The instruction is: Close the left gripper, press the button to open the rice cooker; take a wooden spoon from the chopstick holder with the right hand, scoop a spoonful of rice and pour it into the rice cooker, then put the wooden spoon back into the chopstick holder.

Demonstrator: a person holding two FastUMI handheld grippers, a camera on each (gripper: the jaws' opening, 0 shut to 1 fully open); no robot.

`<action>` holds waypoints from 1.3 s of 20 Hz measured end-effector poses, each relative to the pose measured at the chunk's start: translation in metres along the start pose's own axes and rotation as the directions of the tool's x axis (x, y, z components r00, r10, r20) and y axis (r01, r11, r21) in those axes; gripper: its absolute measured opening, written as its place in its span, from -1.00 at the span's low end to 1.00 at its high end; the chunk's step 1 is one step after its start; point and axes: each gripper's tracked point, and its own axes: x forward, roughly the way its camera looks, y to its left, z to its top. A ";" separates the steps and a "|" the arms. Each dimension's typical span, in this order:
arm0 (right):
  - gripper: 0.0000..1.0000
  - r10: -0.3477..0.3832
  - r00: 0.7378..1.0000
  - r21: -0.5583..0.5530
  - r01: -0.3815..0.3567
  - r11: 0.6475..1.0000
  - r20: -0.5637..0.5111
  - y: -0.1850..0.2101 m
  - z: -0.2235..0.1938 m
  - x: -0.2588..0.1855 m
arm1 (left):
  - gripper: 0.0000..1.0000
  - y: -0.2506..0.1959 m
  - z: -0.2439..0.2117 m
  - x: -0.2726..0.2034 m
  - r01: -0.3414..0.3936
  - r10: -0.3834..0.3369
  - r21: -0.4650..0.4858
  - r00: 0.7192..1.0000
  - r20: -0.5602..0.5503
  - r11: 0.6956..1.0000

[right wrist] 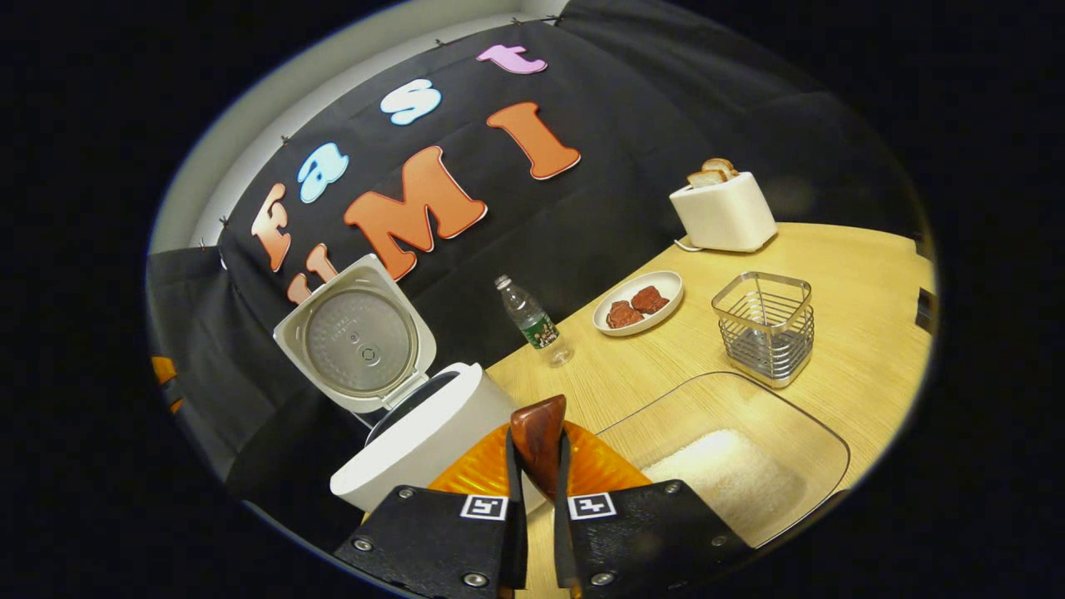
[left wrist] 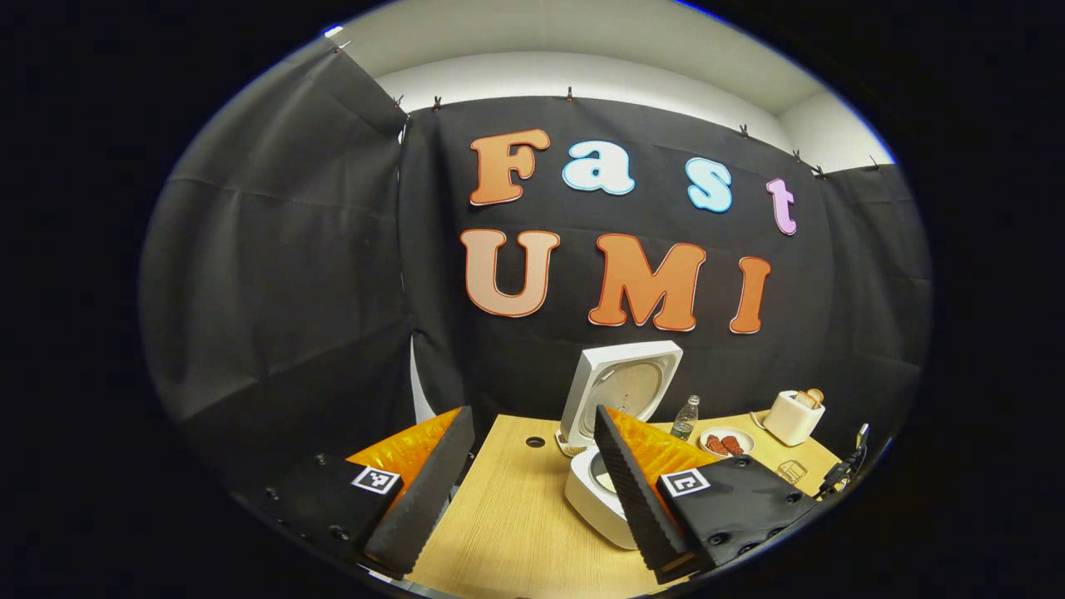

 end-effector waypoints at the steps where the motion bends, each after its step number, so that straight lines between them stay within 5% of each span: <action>1: -0.76 -0.012 1.000 0.034 0.012 0.999 -0.017 -0.004 0.000 0.001 | 0.96 0.001 0.000 0.000 -0.001 0.001 0.000 1.000 0.002 1.000; 6: -0.76 -0.047 0.995 0.217 0.065 0.974 -0.086 -0.022 0.002 -0.001 | 1.00 -0.004 0.000 0.003 0.016 -0.017 -0.025 1.000 -0.002 1.000; 11: -0.76 -0.039 0.994 0.417 0.080 0.906 -0.104 -0.037 0.001 -0.008 | 1.00 -0.002 -0.005 0.000 0.014 -0.014 -0.026 1.000 -0.011 1.000; 22: -0.75 0.015 1.000 0.625 -0.001 0.780 -0.016 -0.048 0.033 -0.023 | 1.00 -0.007 -0.001 -0.007 0.027 -0.027 -0.043 1.000 -0.004 0.999; 26: -0.76 0.013 1.000 0.646 -0.006 0.763 -0.006 -0.048 0.045 -0.030 | 0.96 -0.010 0.004 -0.013 0.032 -0.032 -0.039 0.999 0.011 0.999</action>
